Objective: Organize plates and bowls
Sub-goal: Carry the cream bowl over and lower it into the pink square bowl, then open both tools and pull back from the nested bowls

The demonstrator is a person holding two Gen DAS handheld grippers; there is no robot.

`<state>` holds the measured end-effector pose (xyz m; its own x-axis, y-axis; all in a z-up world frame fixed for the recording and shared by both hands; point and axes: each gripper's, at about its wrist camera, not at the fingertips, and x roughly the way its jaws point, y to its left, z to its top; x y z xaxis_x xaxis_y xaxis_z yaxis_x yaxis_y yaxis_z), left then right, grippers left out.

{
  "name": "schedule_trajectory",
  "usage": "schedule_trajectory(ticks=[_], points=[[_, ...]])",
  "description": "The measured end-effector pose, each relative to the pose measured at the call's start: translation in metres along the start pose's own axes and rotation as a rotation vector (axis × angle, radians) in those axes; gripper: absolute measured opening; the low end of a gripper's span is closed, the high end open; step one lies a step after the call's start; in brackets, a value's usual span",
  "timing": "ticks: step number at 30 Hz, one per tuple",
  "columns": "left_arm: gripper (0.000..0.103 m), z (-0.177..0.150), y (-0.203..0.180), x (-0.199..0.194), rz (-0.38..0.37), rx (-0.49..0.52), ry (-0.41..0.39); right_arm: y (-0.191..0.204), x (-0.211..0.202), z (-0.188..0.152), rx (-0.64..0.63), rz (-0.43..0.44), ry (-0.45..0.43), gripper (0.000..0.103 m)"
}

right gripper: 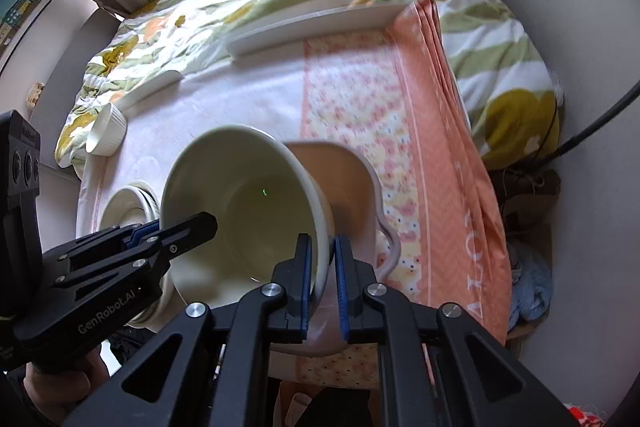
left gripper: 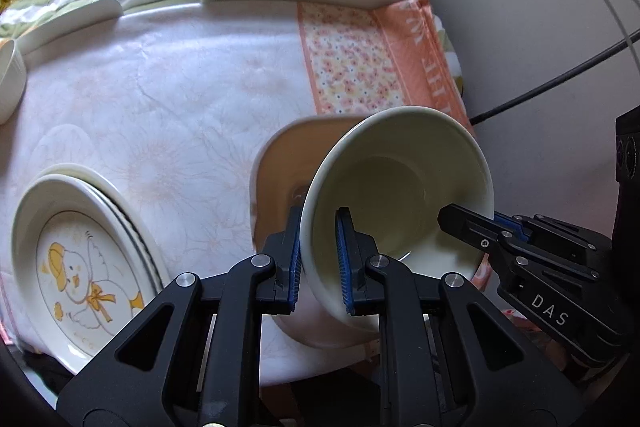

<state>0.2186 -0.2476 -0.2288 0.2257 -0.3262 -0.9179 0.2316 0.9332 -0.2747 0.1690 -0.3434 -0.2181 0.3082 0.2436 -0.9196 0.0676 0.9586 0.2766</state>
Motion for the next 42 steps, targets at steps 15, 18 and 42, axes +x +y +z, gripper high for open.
schedule_trajectory(ticks=[15,18,42], points=[[0.014,0.006,-0.009,0.018,0.108,0.102,0.04,-0.015,0.025,-0.004,0.028,0.027,0.053,0.01],[0.014,0.006,-0.012,0.017,0.131,0.124,0.037,-0.013,0.027,-0.005,0.024,0.023,0.068,0.01],[0.014,0.01,-0.021,0.0,0.14,0.169,-0.009,-0.02,0.005,0.001,0.045,0.027,0.006,0.011]])
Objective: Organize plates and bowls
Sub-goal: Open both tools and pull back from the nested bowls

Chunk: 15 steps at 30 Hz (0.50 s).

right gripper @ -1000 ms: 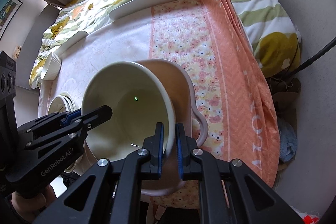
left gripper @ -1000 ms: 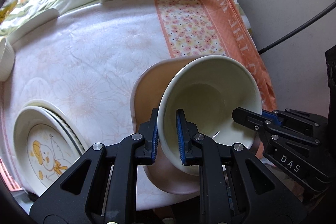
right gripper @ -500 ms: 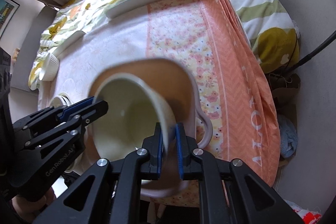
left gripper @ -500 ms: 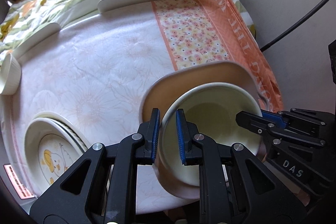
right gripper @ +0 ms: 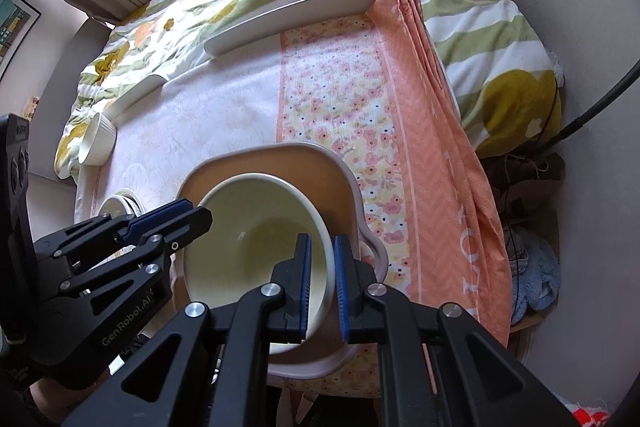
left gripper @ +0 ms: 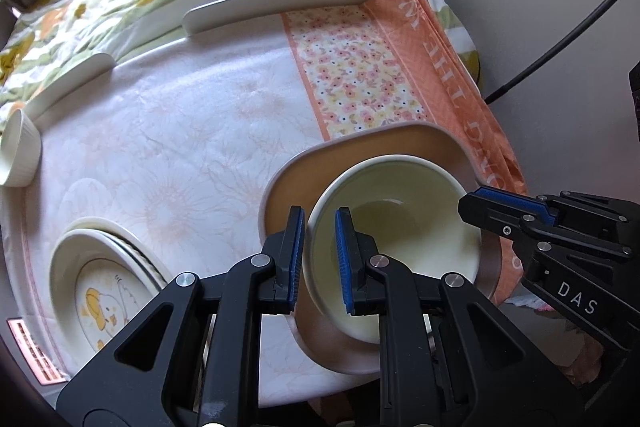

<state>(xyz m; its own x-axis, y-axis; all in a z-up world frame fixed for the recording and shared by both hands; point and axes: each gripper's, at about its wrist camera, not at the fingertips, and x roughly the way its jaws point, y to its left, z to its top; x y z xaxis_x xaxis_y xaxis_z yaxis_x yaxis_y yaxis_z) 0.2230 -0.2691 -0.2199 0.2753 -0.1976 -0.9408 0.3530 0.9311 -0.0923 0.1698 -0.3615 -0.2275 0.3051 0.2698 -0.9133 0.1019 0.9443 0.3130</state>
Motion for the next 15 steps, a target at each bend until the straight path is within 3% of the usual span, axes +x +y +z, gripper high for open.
schedule_trajectory(ticks=[5,10,12,13,14,15], points=[[0.014,0.003,0.017,-0.042,0.008,-0.064,-0.124,0.01,-0.023,0.006,-0.029,0.055,-0.039,0.011],[0.014,0.004,0.064,-0.099,0.044,-0.19,-0.238,0.045,-0.067,0.026,-0.146,0.094,-0.15,0.014],[0.016,-0.001,0.085,-0.115,0.066,-0.246,-0.258,0.064,-0.079,0.035,-0.202,0.104,-0.189,0.039],[0.017,-0.005,0.098,-0.124,0.085,-0.278,-0.268,0.073,-0.084,0.039,-0.227,0.114,-0.208,0.077],[0.026,-0.009,0.108,-0.13,0.102,-0.301,-0.273,0.084,-0.088,0.043,-0.255,0.129,-0.234,0.103],[0.052,-0.014,0.119,-0.136,0.116,-0.326,-0.283,0.094,-0.091,0.046,-0.28,0.143,-0.262,0.103]])
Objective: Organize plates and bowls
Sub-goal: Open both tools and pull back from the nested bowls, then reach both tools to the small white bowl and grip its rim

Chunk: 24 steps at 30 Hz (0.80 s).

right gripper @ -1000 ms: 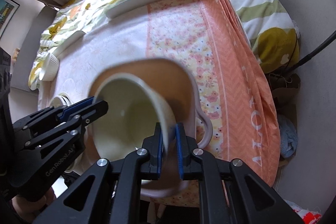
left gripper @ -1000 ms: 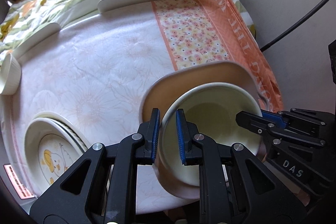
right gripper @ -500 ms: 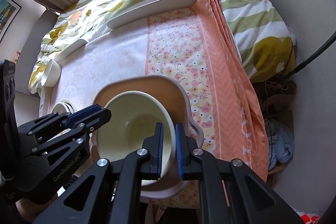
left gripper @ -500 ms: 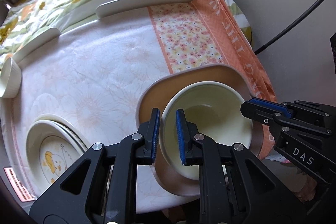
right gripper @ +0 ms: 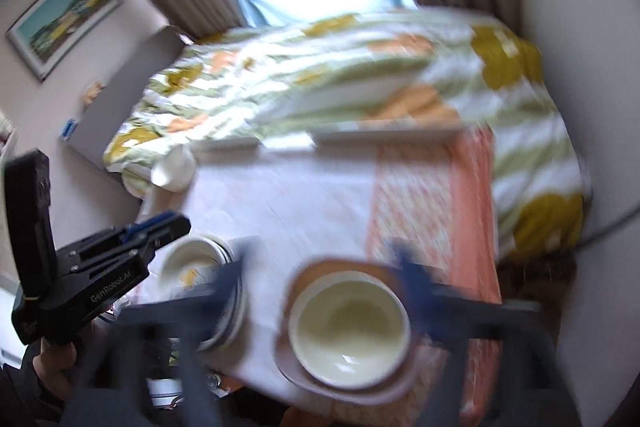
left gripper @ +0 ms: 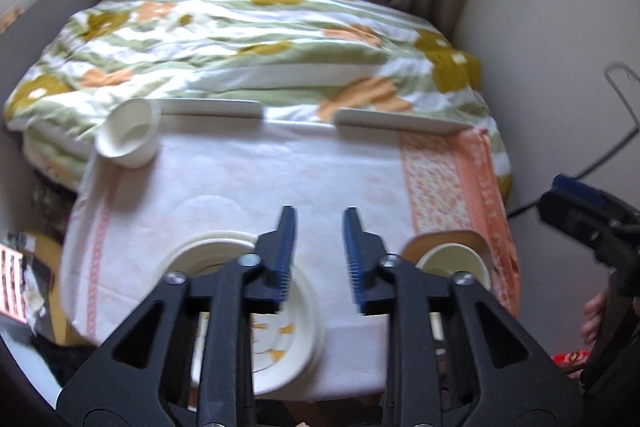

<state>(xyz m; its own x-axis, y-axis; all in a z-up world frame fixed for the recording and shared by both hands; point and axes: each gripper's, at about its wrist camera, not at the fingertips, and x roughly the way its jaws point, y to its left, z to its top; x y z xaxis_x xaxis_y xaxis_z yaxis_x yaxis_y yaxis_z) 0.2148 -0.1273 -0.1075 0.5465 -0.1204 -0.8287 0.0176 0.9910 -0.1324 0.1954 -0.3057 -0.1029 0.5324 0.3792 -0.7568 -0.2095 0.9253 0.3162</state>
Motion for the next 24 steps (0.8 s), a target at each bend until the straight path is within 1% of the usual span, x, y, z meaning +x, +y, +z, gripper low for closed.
schedule_trajectory(ticks=[1,2,4,7,10,12,15,17,18,20,22,23,24], points=[[0.072,0.0,0.017,-0.007,0.007,-0.039,-0.019,0.012,0.002,0.008,-0.031,0.019,-0.027,0.103],[0.103,0.0,0.032,-0.013,0.0,-0.075,-0.034,0.021,0.004,0.013,-0.053,0.032,-0.039,0.103],[0.103,-0.002,0.06,-0.023,0.003,-0.141,-0.069,0.04,0.013,0.023,-0.096,0.064,-0.053,0.103],[0.103,-0.001,0.097,-0.027,0.037,-0.195,-0.064,0.073,0.033,0.033,-0.162,0.106,-0.041,0.103],[0.103,-0.001,0.131,-0.027,0.041,-0.245,-0.068,0.11,0.056,0.042,-0.23,0.136,-0.05,0.103],[0.103,-0.001,0.157,-0.029,0.046,-0.274,-0.077,0.136,0.076,0.05,-0.27,0.141,-0.033,0.103],[0.103,0.005,0.193,-0.028,0.043,-0.308,-0.085,0.171,0.106,0.062,-0.294,0.153,0.036,0.103],[0.103,0.012,0.219,-0.025,0.031,-0.341,-0.088,0.189,0.128,0.071,-0.276,0.171,0.086,0.103],[0.103,0.015,0.233,-0.022,0.014,-0.37,-0.088,0.196,0.137,0.075,-0.264,0.183,0.094,0.103],[0.102,0.02,0.258,-0.013,-0.012,-0.424,-0.086,0.211,0.158,0.085,-0.258,0.163,0.11,0.103],[0.102,0.025,0.28,0.0,-0.027,-0.472,-0.073,0.226,0.183,0.094,-0.279,0.137,0.145,0.103],[0.1,0.028,0.292,0.011,-0.043,-0.498,-0.058,0.233,0.202,0.099,-0.282,0.132,0.17,0.103],[0.096,0.032,0.302,0.023,-0.062,-0.516,-0.044,0.235,0.217,0.102,-0.279,0.128,0.197,0.103]])
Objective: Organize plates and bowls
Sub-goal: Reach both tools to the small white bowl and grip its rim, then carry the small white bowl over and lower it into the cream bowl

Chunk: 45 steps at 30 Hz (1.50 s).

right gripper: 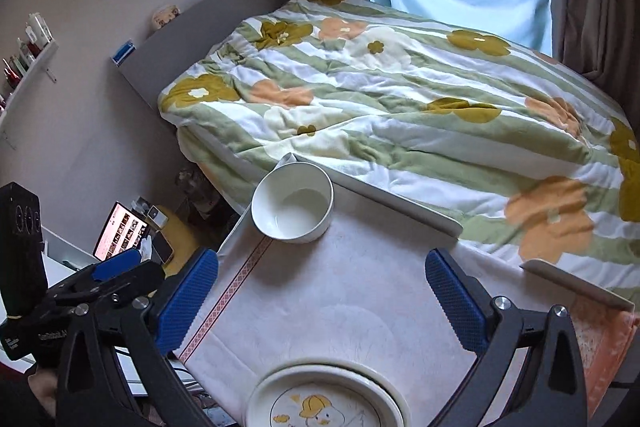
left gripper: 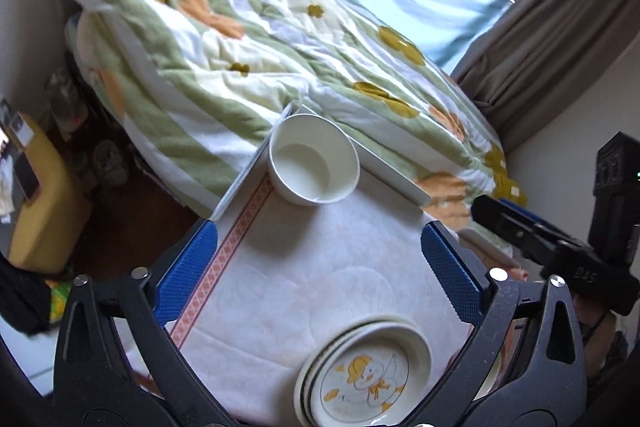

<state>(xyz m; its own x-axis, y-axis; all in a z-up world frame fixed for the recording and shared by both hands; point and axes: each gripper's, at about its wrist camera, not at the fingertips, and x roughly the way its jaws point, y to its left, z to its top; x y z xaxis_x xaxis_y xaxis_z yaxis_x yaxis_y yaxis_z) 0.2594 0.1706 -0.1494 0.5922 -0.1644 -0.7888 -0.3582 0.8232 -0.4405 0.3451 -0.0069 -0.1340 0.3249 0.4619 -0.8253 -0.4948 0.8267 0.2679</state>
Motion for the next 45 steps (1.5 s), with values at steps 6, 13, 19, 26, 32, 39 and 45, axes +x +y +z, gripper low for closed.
schedule_trajectory(ticks=[6,13,19,26,32,39,45], points=[[0.067,0.022,0.024,0.072,-0.043,-0.053,0.111,-0.012,0.082,0.023,0.031,-0.044,0.135,0.092],[0.054,0.03,0.035,0.133,-0.068,-0.045,0.213,-0.017,0.136,0.027,0.05,-0.03,0.227,0.061],[0.043,0.037,0.04,0.157,-0.073,-0.04,0.245,-0.013,0.161,0.03,0.054,-0.008,0.261,0.045],[0.023,0.043,0.056,0.166,-0.035,-0.069,0.24,-0.012,0.179,0.031,0.053,0.005,0.271,0.022],[0.02,0.043,0.058,0.168,-0.026,-0.057,0.222,-0.014,0.184,0.031,0.041,-0.018,0.258,0.011],[0.02,0.044,0.048,0.161,-0.013,0.017,0.212,-0.016,0.179,0.025,0.064,-0.007,0.235,0.011],[0.02,0.043,0.026,0.145,-0.018,0.101,0.189,-0.022,0.156,0.016,0.128,-0.002,0.18,0.011]])
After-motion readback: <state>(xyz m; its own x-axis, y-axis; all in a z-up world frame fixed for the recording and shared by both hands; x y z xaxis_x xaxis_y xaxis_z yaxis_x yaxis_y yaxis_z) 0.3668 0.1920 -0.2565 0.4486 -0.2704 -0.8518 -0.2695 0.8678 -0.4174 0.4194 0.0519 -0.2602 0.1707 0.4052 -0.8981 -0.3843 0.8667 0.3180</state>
